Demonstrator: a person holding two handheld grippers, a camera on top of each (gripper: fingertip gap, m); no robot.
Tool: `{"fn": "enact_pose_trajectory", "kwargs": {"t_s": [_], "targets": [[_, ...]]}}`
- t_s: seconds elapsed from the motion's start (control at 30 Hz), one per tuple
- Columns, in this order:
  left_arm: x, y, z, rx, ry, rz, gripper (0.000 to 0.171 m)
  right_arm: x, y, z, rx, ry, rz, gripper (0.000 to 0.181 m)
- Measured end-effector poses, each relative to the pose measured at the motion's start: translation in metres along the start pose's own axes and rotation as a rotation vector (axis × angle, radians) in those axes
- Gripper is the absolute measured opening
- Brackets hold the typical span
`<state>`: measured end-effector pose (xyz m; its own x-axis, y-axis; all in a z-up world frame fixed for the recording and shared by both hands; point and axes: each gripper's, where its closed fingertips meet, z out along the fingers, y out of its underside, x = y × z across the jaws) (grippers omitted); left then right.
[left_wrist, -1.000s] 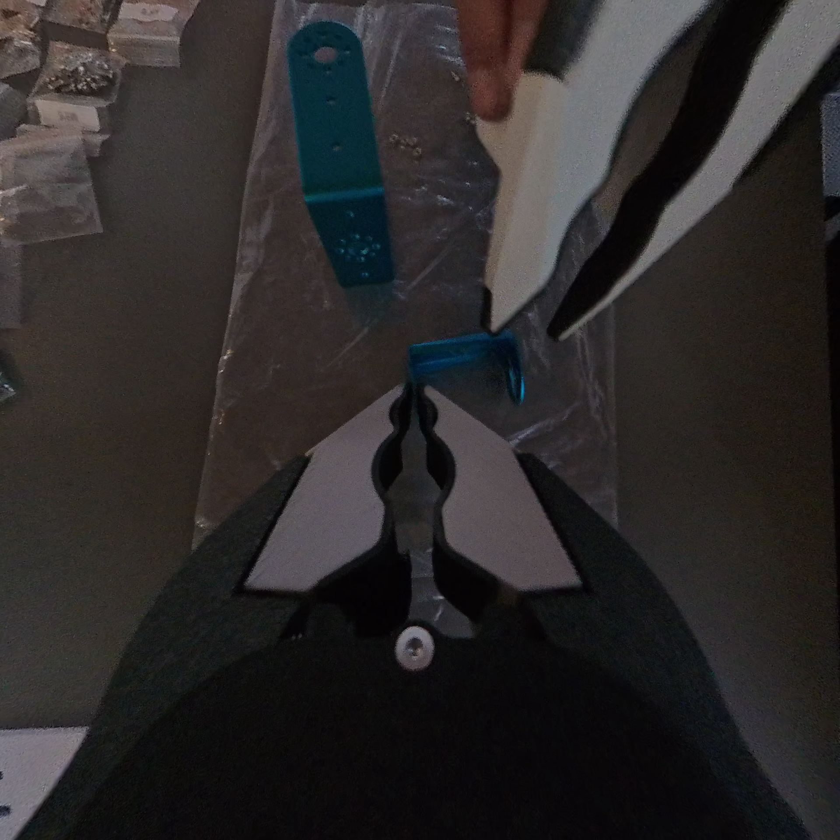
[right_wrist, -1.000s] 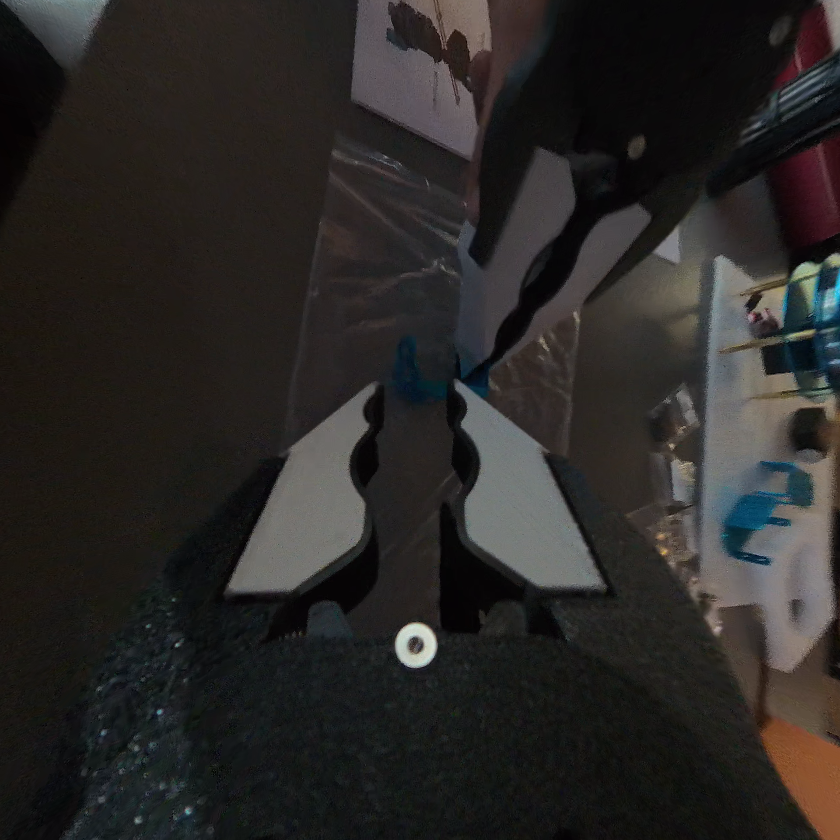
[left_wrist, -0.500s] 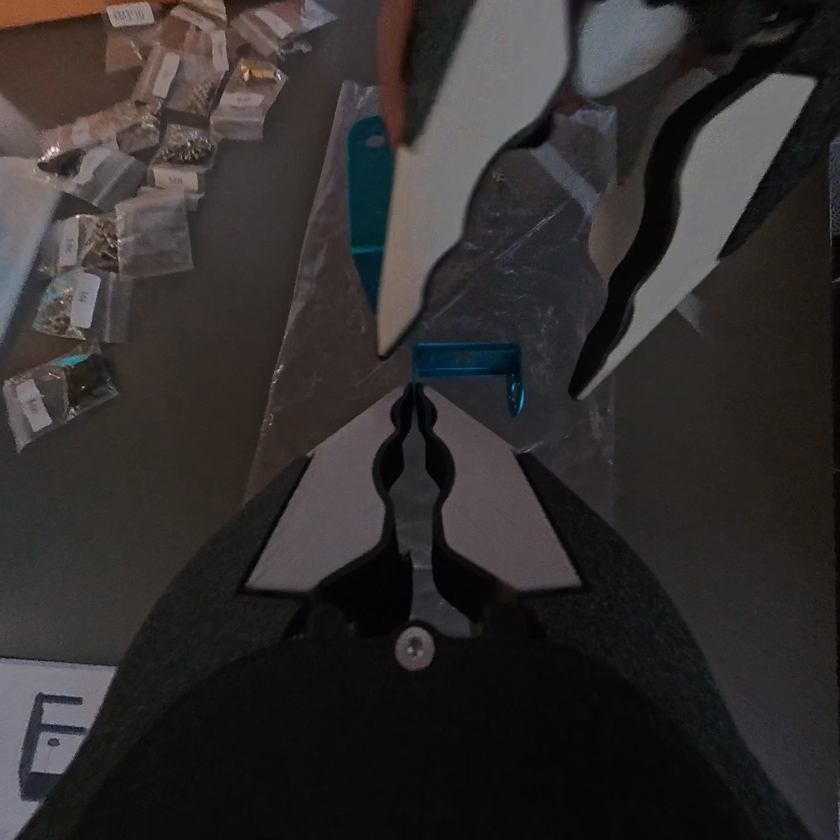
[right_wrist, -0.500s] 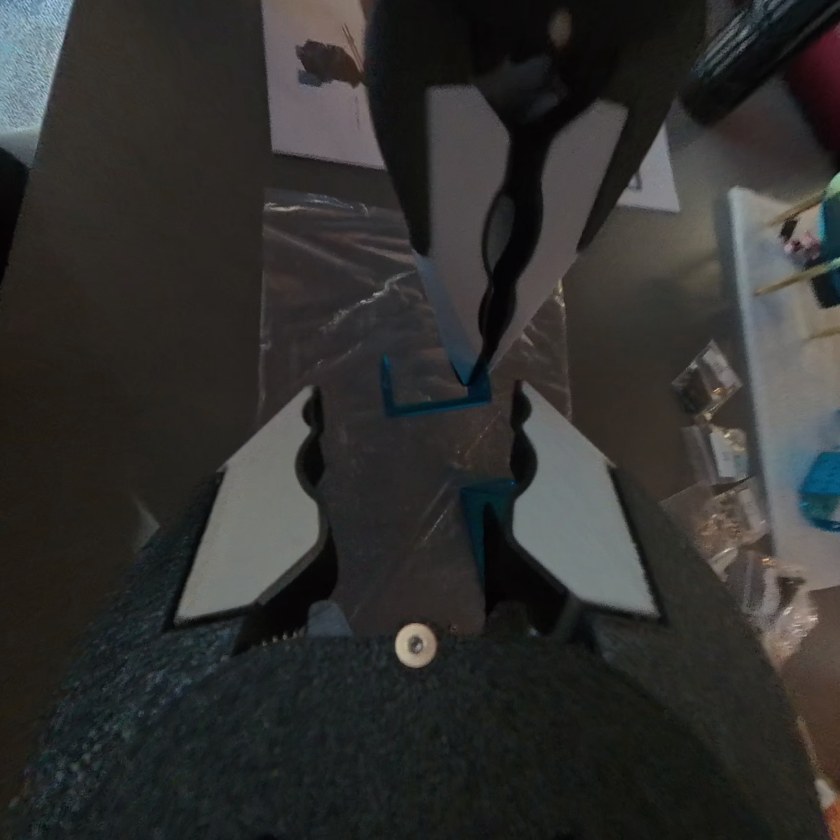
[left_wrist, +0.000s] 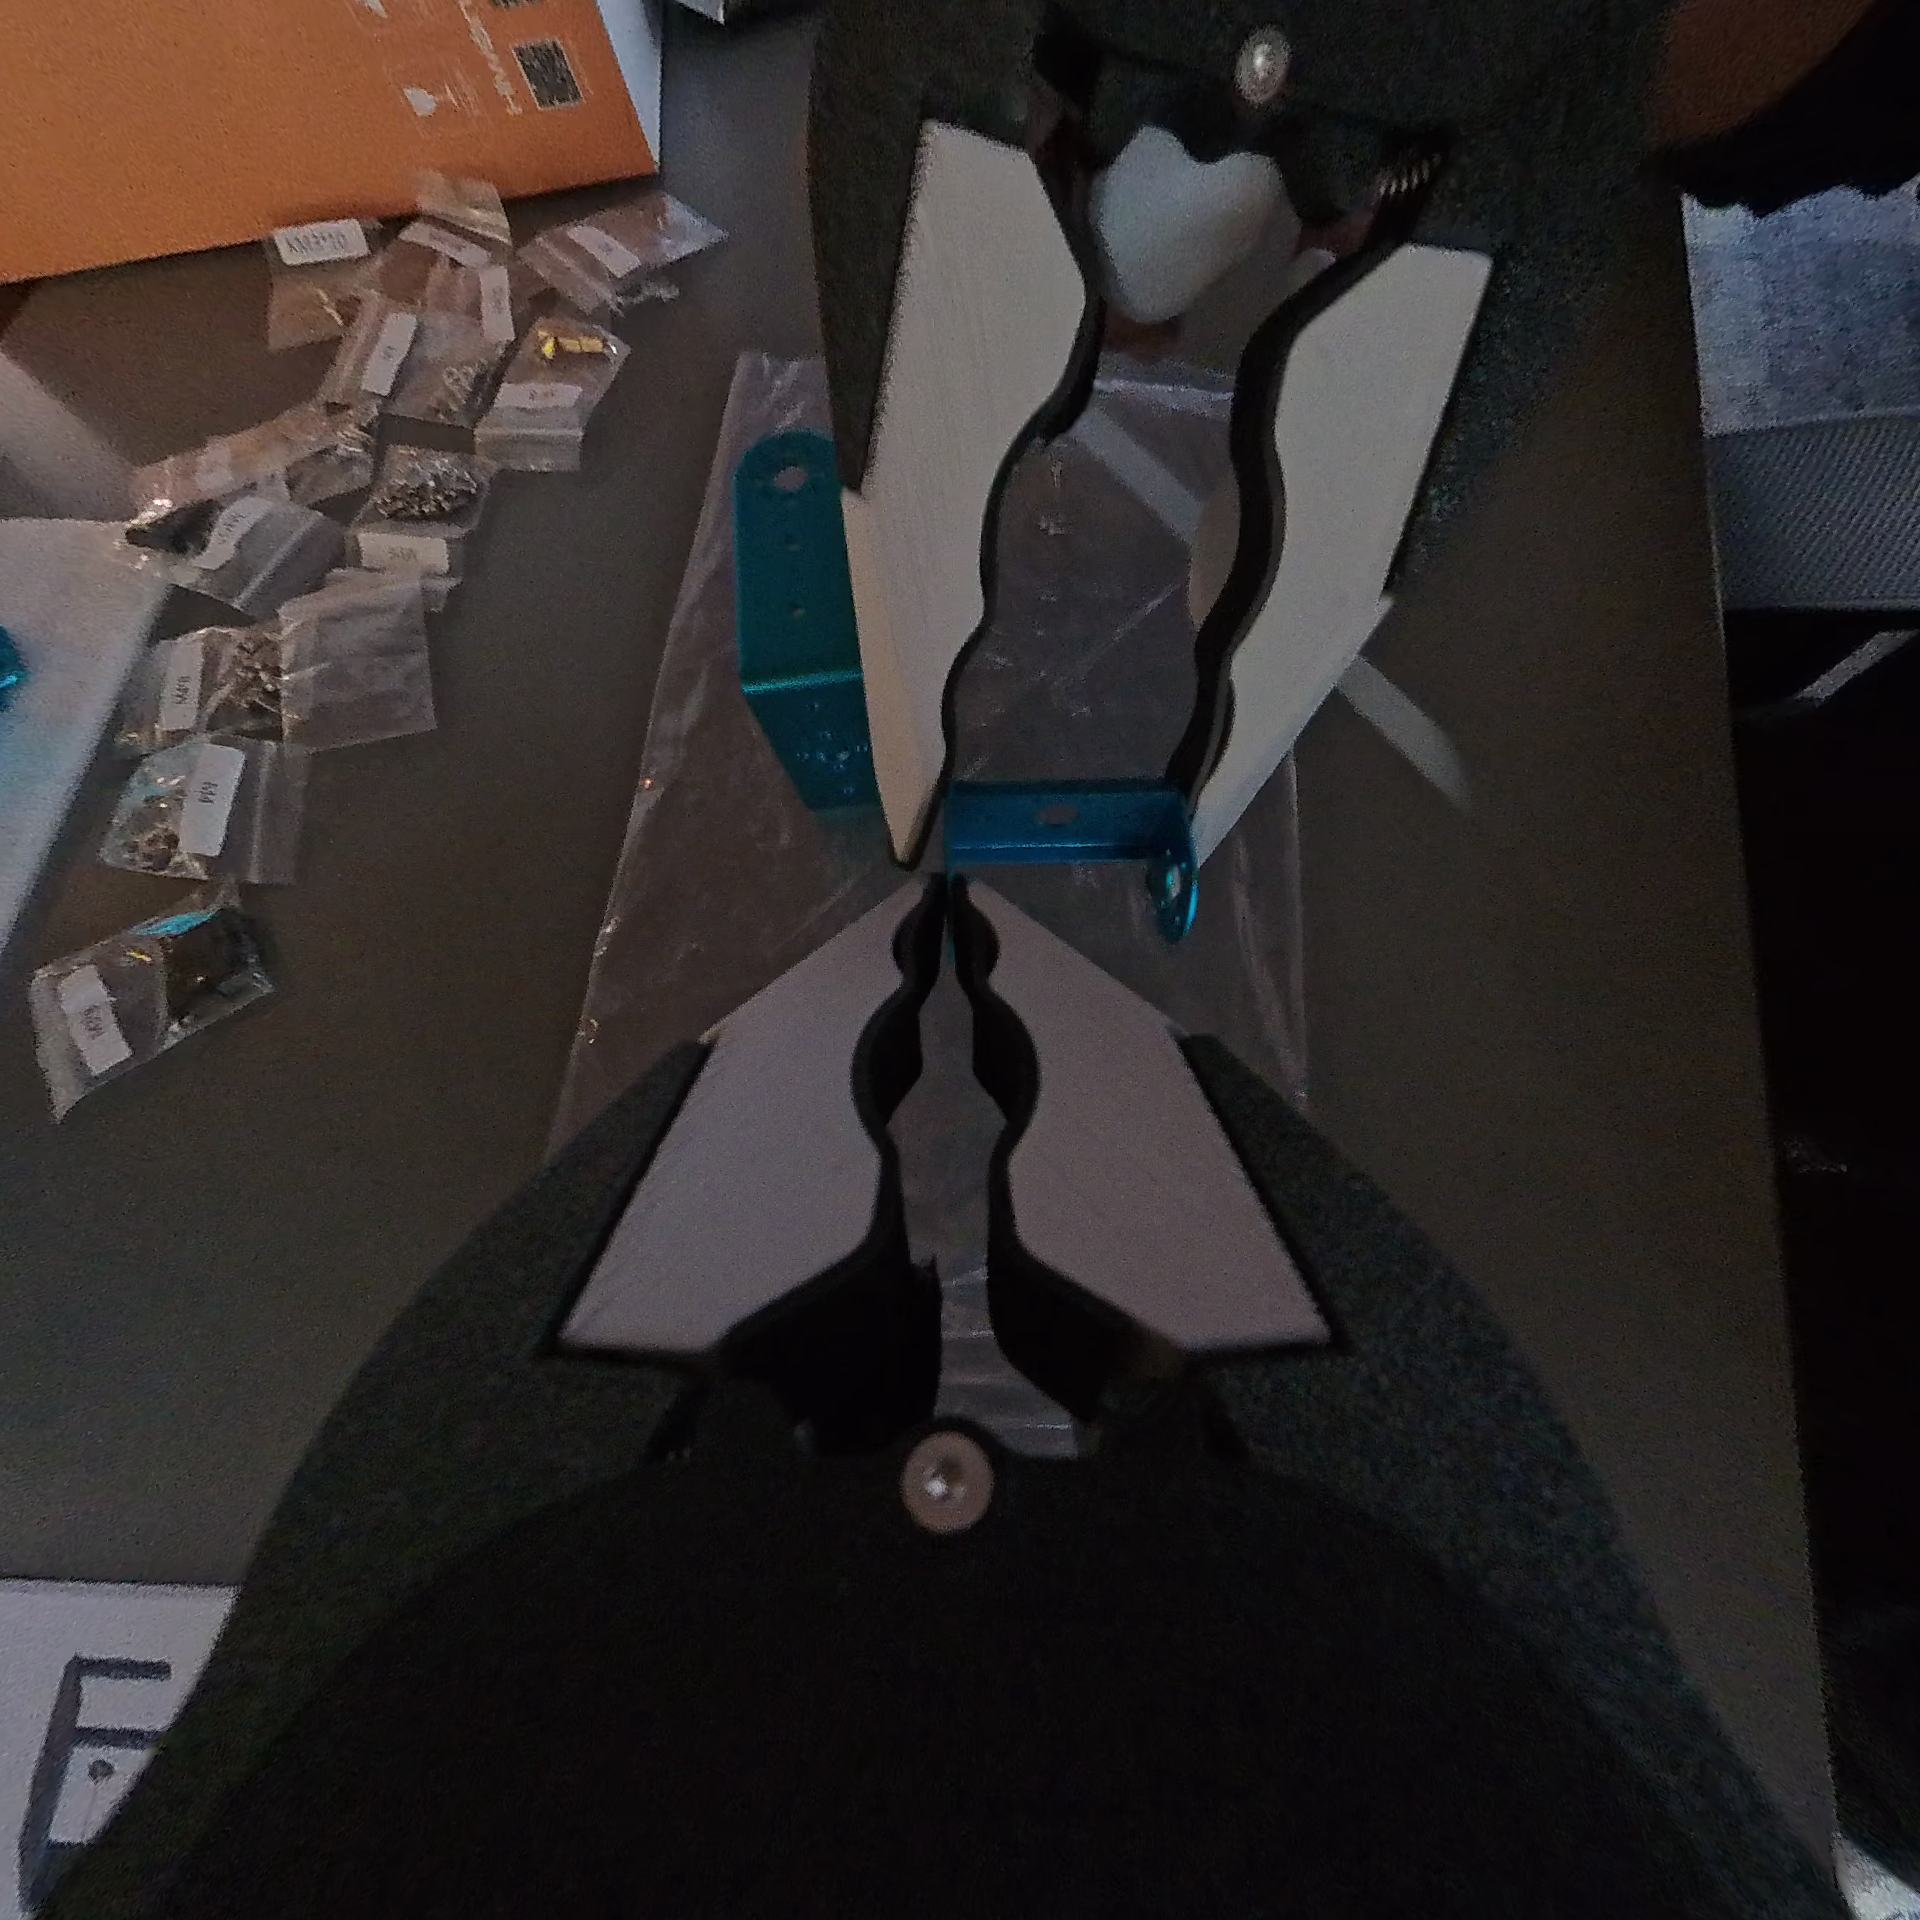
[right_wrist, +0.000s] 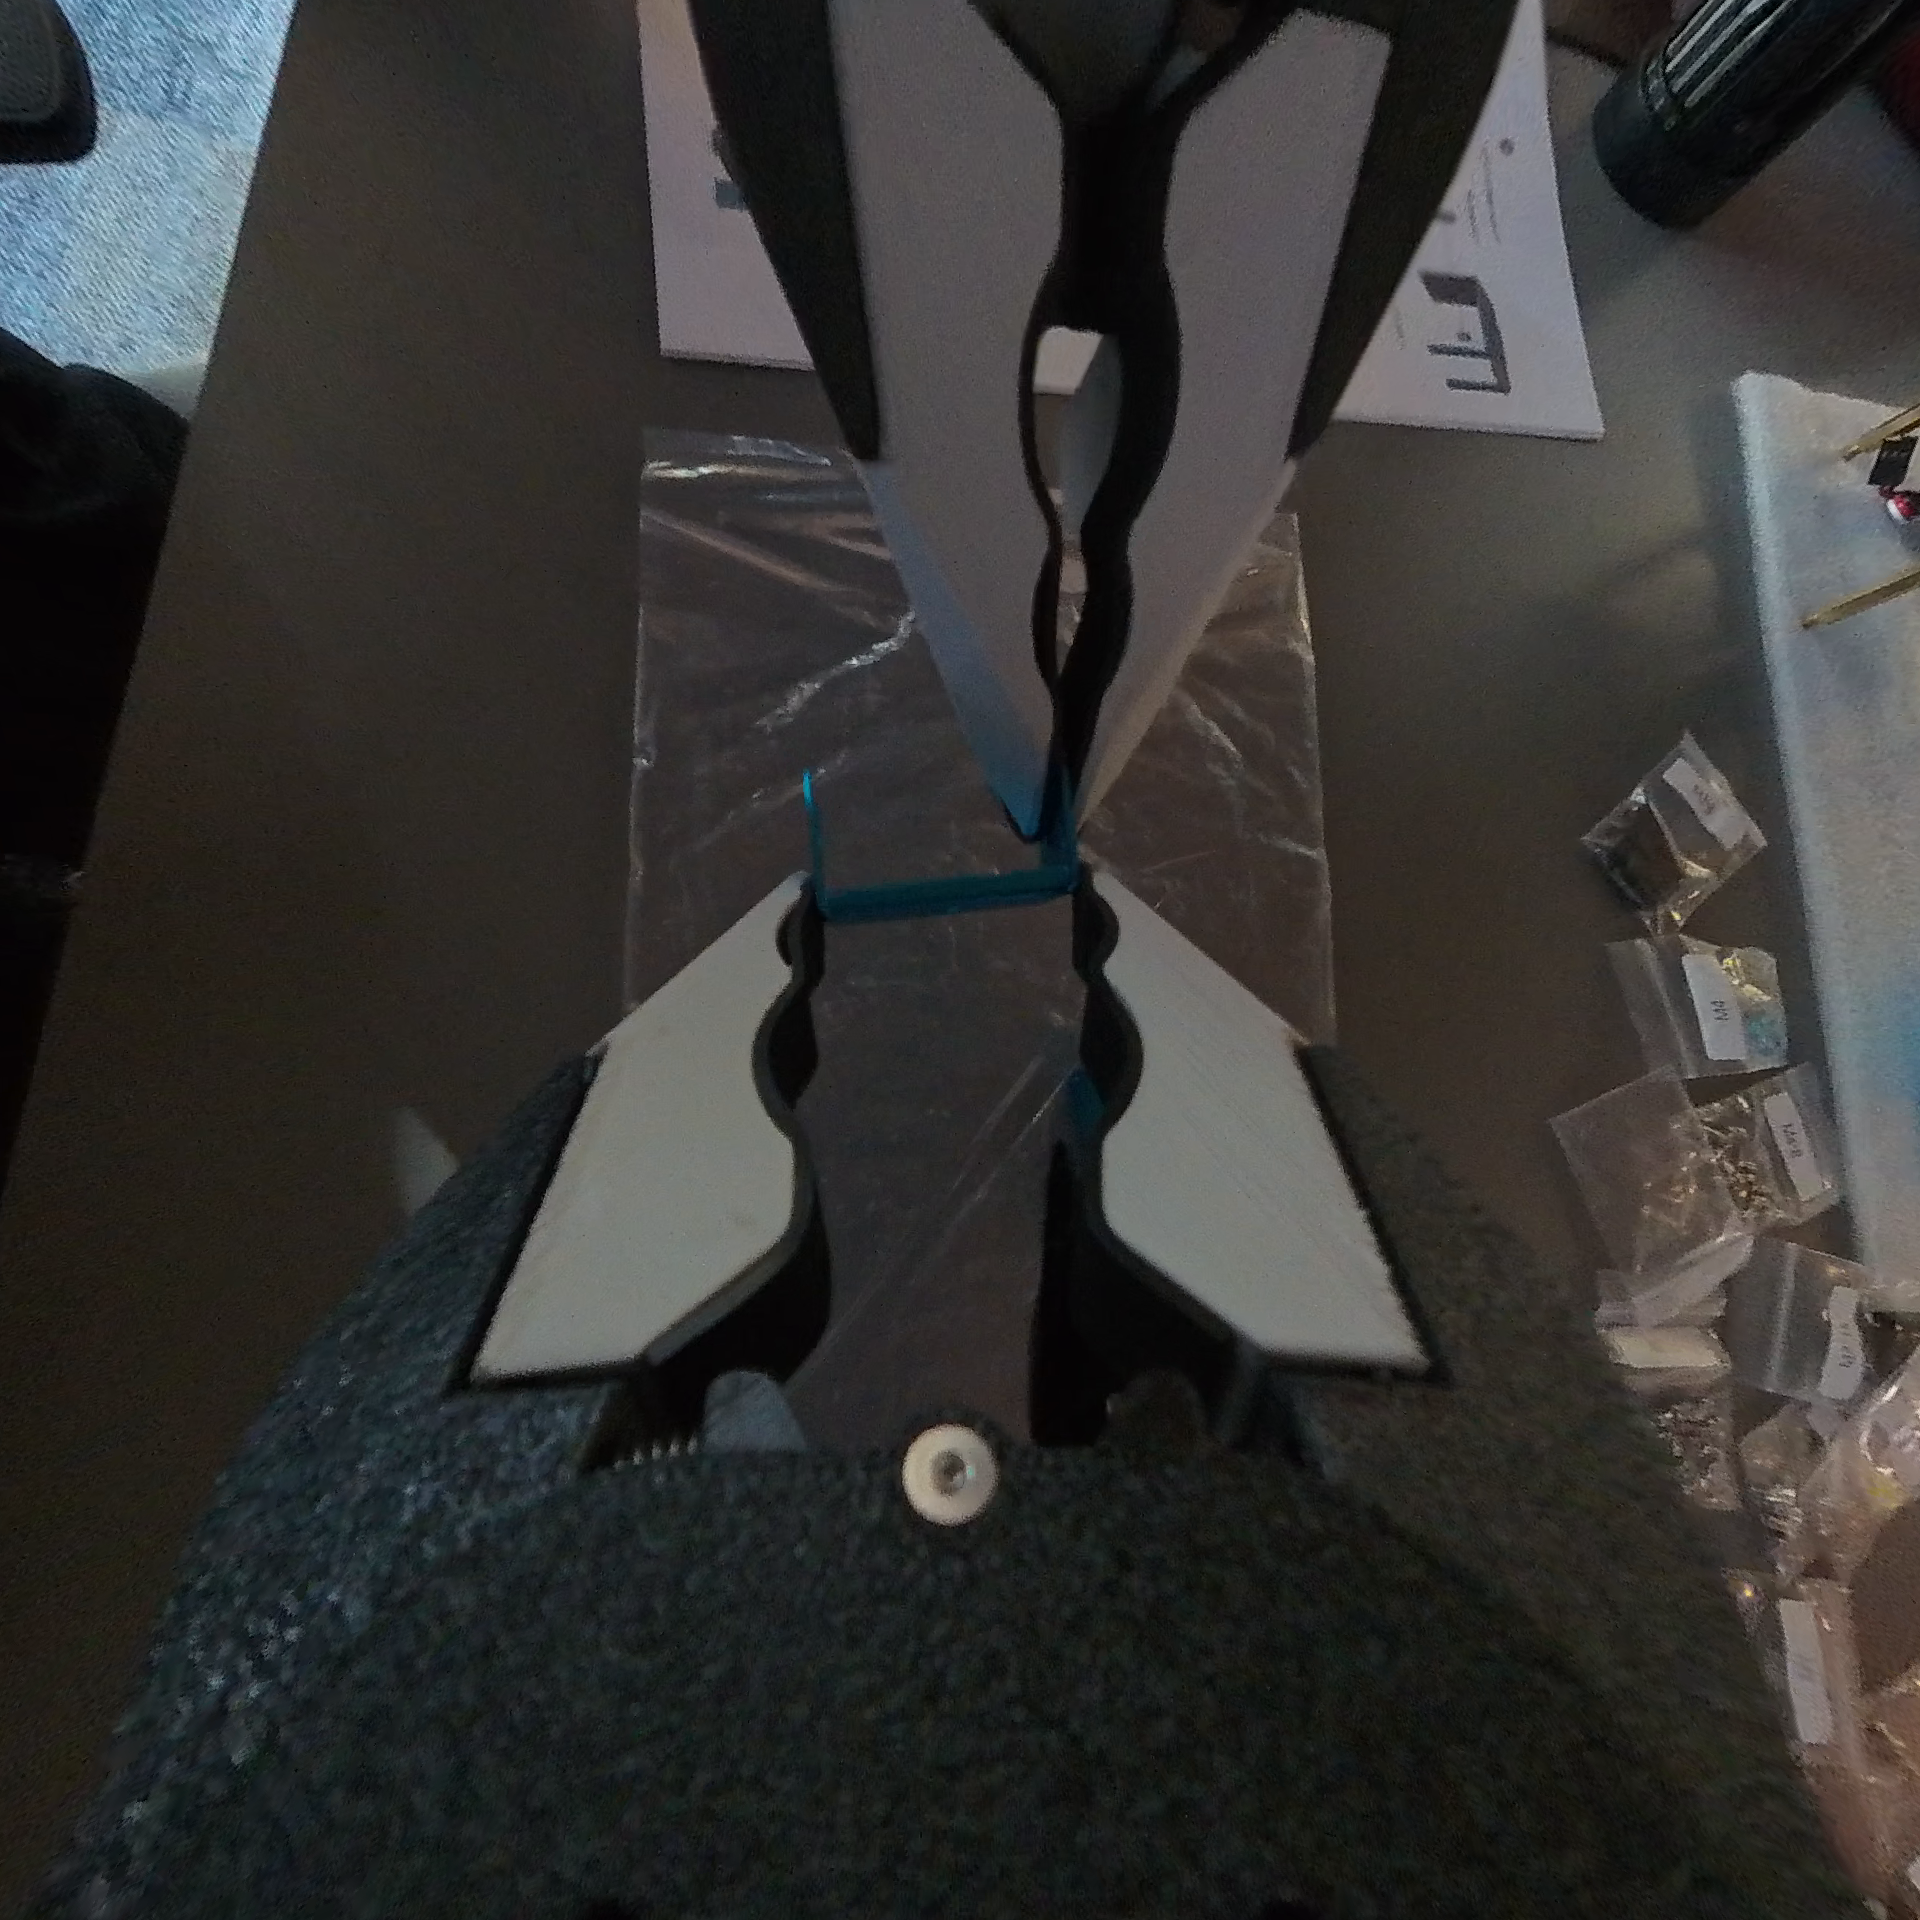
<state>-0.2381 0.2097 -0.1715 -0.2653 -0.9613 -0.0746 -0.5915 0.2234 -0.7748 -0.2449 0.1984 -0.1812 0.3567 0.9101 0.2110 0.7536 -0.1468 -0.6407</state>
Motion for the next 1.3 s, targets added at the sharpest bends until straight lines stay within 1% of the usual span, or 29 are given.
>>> {"fn": "enact_pose_trajectory", "kwargs": {"t_s": [0.07, 0.1, 0.13, 0.2, 0.33, 0.43, 0.5, 0.6, 0.7, 0.77, 0.83, 0.97, 1.03, 1.1, 1.17, 1.23, 1.3], "targets": [[-0.001, -0.001, -0.006, 0.002, -0.022, -0.011, 0.004, 0.001, 0.0, -0.005, 0.019, -0.019, 0.024, 0.048], [-0.002, -0.001, -0.011, 0.008, -0.036, -0.019, 0.014, 0.002, 0.0, -0.009, 0.031, -0.031, 0.041, 0.047], [0.0, -0.001, -0.018, 0.025, -0.042, -0.031, 0.019, 0.003, -0.002, -0.013, 0.051, -0.038, 0.059, 0.048], [0.003, 0.004, -0.033, 0.063, -0.081, -0.054, 0.019, 0.006, -0.004, -0.02, 0.089, -0.051, 0.09, 0.047], [0.008, 0.021, -0.063, 0.193, -0.167, -0.133, 0.018, 0.015, -0.012, -0.029, 0.169, -0.076, 0.153, 0.048], [0.007, 0.033, -0.073, 0.266, -0.167, -0.221, 0.018, 0.014, -0.025, -0.028, 0.232, -0.122, 0.164, 0.048], [0.002, 0.038, -0.077, 0.275, -0.192, -0.267, 0.019, 0.014, -0.035, -0.026, 0.264, -0.127, 0.152, 0.048], [-0.007, 0.037, -0.081, 0.291, -0.226, -0.302, 0.019, 0.015, -0.049, -0.02, 0.274, -0.109, 0.115, 0.048], [-0.01, 0.041, -0.084, 0.286, -0.246, -0.312, 0.019, 0.011, -0.065, -0.016, 0.292, -0.106, 0.087, 0.048], [-0.012, 0.044, -0.088, 0.291, -0.273, -0.298, 0.019, 0.006, -0.076, -0.015, 0.326, -0.139, 0.101, 0.048], [-0.014, 0.041, -0.094, 0.324, -0.291, -0.291, 0.019, 0.002, -0.087, -0.018, 0.376, -0.182, 0.12, 0.048], [-0.007, 0.024, -0.108, 0.435, -0.242, -0.276, 0.02, -0.01, -0.109, -0.035, 0.514, -0.317, 0.191, 0.048], [0.004, 0.014, -0.113, 0.483, -0.21, -0.208, 0.022, -0.018, -0.117, -0.044, 0.572, -0.431, 0.247, 0.048], [0.022, 0.001, -0.119, 0.536, -0.157, -0.114, 0.025, -0.022, -0.124, -0.055, 0.649, -0.527, 0.299, 0.047], [0.038, -0.014, -0.128, 0.615, -0.11, -0.023, 0.027, -0.029, -0.128, -0.068, 0.704, -0.683, 0.358, 0.047], [0.045, -0.029, -0.139, 0.696, -0.082, 0.02, 0.027, -0.033, -0.132, -0.079, 0.76, -0.808, 0.407, 0.046], [0.052, -0.043, -0.147, 0.733, -0.014, 0.044, 0.028, -0.036, -0.136, -0.09, 0.819, -0.915, 0.437, 0.046]]}}
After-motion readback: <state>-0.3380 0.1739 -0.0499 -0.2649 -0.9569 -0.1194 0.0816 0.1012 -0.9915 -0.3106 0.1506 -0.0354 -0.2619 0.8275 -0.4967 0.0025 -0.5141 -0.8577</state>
